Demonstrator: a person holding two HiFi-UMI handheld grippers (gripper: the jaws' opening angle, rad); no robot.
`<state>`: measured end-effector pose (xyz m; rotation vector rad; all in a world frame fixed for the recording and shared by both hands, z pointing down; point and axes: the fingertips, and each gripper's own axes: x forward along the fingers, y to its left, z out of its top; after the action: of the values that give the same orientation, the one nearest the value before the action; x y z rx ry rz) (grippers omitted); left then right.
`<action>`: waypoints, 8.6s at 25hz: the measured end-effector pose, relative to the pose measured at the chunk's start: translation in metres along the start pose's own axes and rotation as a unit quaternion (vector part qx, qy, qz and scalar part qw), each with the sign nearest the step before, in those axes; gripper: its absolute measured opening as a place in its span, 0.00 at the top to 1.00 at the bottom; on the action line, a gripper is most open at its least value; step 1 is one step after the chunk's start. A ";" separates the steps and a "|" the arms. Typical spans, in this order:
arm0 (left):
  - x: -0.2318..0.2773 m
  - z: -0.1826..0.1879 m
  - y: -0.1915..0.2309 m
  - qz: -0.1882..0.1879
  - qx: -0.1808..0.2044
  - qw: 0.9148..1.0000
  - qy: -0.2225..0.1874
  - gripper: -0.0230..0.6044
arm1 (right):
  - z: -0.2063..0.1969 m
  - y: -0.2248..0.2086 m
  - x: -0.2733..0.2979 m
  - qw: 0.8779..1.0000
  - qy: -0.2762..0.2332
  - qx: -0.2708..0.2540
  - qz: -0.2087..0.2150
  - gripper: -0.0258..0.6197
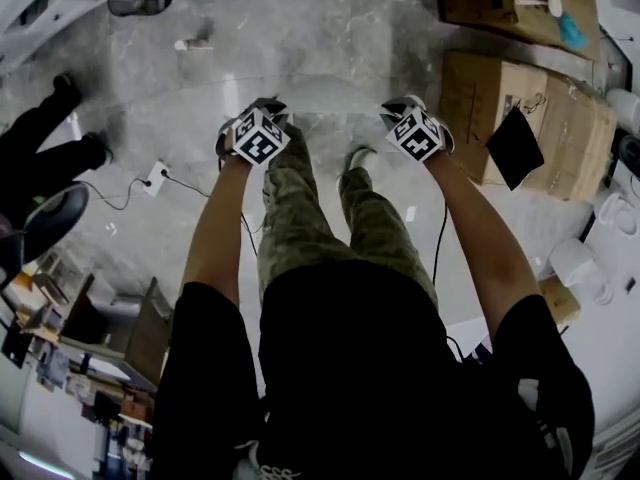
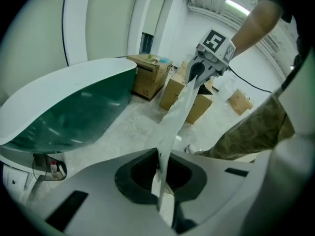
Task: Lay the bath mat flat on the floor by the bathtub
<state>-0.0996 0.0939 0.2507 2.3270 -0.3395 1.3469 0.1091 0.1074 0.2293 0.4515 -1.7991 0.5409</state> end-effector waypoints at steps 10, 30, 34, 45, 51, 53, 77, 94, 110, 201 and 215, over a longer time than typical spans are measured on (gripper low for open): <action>0.132 -0.004 -0.035 0.004 0.041 0.999 0.028 0.92 | -0.107 -0.026 0.081 0.999 -0.022 -0.025 0.001 0.92; 0.335 -0.060 -0.010 -0.025 0.027 0.996 0.086 0.92 | -0.206 -0.074 0.278 0.998 -0.025 0.041 -0.032 0.92; 0.349 -0.065 -0.011 -0.043 0.048 0.993 0.101 0.92 | -0.210 -0.085 0.296 0.999 -0.020 0.034 -0.032 0.92; 0.375 -0.048 0.052 -0.020 0.156 0.982 0.104 0.92 | -0.173 -0.149 0.320 0.995 -0.019 -0.032 -0.093 0.91; 0.400 -0.056 0.111 0.005 0.206 0.970 0.125 0.92 | -0.139 -0.183 0.358 0.988 -0.027 -0.077 -0.129 0.91; 0.411 -0.064 0.128 0.015 0.290 0.945 0.152 0.92 | -0.130 -0.194 0.376 0.986 -0.030 -0.092 -0.134 0.91; 0.437 -0.096 0.217 0.081 0.227 0.952 0.189 0.91 | -0.020 -0.293 0.511 0.965 -0.132 -0.145 -0.177 0.91; 0.462 -0.104 0.263 0.130 0.185 0.967 0.120 0.91 | -0.023 -0.304 0.512 0.977 -0.157 -0.070 -0.129 0.90; 0.483 -0.067 0.343 0.217 0.164 0.960 -0.060 0.69 | -0.063 -0.354 0.548 0.978 -0.065 -0.107 -0.165 0.89; 0.538 -0.281 0.330 0.234 -0.437 0.836 -0.234 0.86 | -0.226 -0.399 0.612 0.914 -0.211 0.305 -0.164 0.47; 0.526 -0.269 0.347 0.224 -0.420 0.842 -0.254 0.87 | -0.214 -0.398 0.577 0.899 -0.244 0.331 -0.153 0.85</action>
<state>-0.1853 -0.0813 0.9074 1.8070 -1.3940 0.4880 0.3369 -0.1157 0.8890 1.4222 -1.9190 0.8686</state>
